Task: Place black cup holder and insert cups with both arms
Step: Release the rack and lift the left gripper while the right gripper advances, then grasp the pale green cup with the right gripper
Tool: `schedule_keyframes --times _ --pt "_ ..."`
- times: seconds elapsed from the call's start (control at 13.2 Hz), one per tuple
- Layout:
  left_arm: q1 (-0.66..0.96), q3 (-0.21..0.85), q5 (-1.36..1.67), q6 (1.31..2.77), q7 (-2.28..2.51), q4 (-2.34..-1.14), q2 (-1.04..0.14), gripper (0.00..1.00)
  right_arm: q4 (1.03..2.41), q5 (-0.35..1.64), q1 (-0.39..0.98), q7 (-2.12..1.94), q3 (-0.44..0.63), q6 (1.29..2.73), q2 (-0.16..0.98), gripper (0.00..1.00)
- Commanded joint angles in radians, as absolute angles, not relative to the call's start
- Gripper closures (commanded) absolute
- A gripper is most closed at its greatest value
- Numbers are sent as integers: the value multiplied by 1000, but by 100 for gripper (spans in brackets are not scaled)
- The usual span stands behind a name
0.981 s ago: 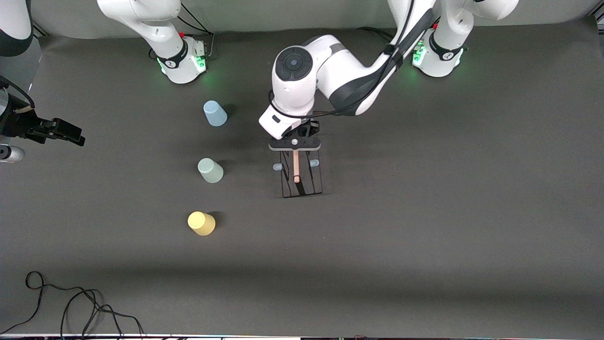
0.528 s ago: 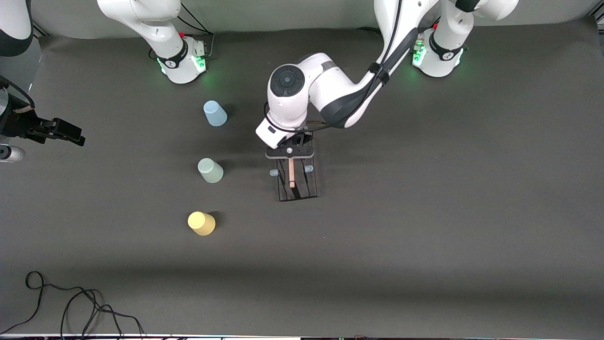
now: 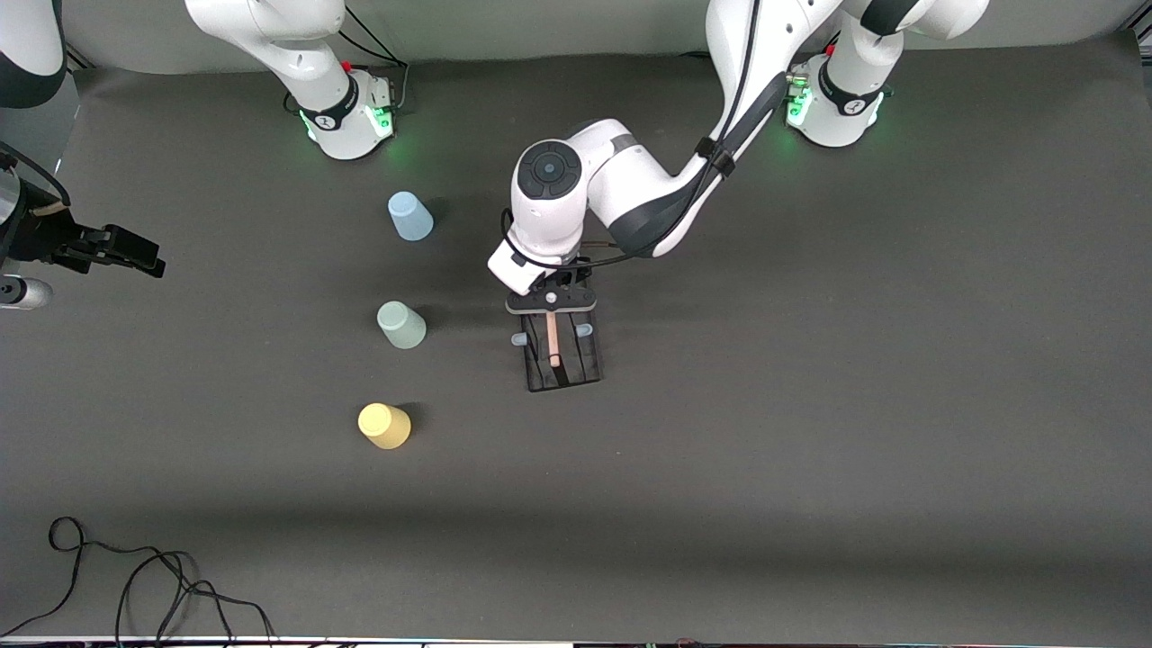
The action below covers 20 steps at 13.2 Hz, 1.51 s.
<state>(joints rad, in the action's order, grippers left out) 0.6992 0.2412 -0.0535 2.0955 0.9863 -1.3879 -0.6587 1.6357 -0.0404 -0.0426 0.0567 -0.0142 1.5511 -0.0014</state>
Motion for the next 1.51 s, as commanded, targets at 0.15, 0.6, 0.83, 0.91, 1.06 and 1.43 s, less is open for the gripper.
schedule_keyframes --times 0.15,0.6,0.83,0.91,1.06,1.43 --pt "715 232 -74 2097 960 -1356 -667 1 1646 -9 46 207 -23 1546 0 0" --pt "597 235 -45 1877 924 -1328 -493 0 1724 87 121 360 -21 1604 -15 0" --pt "430 229 60 1665 607 -1330 -358 0 1901 115 158 400 -21 1765 -69 0" --pt "366 229 69 1596 535 -1335 -315 0 1975 115 169 400 -21 1848 -80 0" --pt "283 221 54 1505 453 -1342 -238 0 2087 115 195 400 -21 1992 -81 0" --pt "69 219 20 1450 230 -1486 -59 0 2253 115 236 428 -21 2221 -31 0"
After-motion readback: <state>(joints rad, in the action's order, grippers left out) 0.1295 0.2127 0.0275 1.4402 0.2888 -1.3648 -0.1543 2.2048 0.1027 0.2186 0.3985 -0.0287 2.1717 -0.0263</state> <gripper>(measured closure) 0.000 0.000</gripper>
